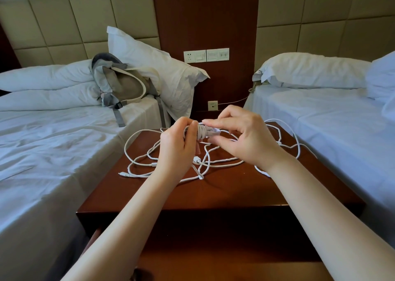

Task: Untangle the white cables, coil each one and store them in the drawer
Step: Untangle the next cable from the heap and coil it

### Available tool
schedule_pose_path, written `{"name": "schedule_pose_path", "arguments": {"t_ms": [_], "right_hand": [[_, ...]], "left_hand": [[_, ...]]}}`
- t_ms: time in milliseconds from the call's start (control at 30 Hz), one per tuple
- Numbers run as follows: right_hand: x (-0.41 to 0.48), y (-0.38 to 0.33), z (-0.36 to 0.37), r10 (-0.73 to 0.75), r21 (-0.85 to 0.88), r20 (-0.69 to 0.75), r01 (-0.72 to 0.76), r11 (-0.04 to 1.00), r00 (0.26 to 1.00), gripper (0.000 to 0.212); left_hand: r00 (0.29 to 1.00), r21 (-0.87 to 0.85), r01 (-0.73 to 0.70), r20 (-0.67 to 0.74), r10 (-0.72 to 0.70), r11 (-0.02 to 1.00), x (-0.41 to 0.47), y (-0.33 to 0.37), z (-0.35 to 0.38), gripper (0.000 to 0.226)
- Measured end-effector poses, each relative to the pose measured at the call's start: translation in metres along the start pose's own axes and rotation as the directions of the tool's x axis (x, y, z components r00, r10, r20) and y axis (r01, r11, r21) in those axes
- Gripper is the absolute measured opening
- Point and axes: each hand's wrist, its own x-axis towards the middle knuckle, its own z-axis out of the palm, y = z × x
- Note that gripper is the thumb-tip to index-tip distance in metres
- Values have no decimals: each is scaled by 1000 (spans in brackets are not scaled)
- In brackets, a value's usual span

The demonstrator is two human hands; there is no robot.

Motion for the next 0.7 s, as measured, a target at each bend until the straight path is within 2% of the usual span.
{"name": "schedule_pose_path", "arguments": {"t_ms": [167,267,367,567,700], "right_hand": [[-5,7,10,-44,-30,-130,41,999,991,28],[-7,9,11,-40,-30,-154,36,999,987,24],[-7,7,10,-16,-49,-162,8,999,987,29],[-9,9,12,38,-72,-99,-45,996,994,48],[-11,14,12,64,19,-45,-63,998,997,41]], "left_hand": [[999,-24,7,-38,-8,1000,-1,1,0,25],[1000,-16,-5,-30,5,1000,0,2,0,22],[998,0,-45,-35,45,999,1,1,0,22],[984,71,-179,17,179,981,0,-5,-3,27],[987,20,-156,52,155,988,-2,-7,-5,20]]}}
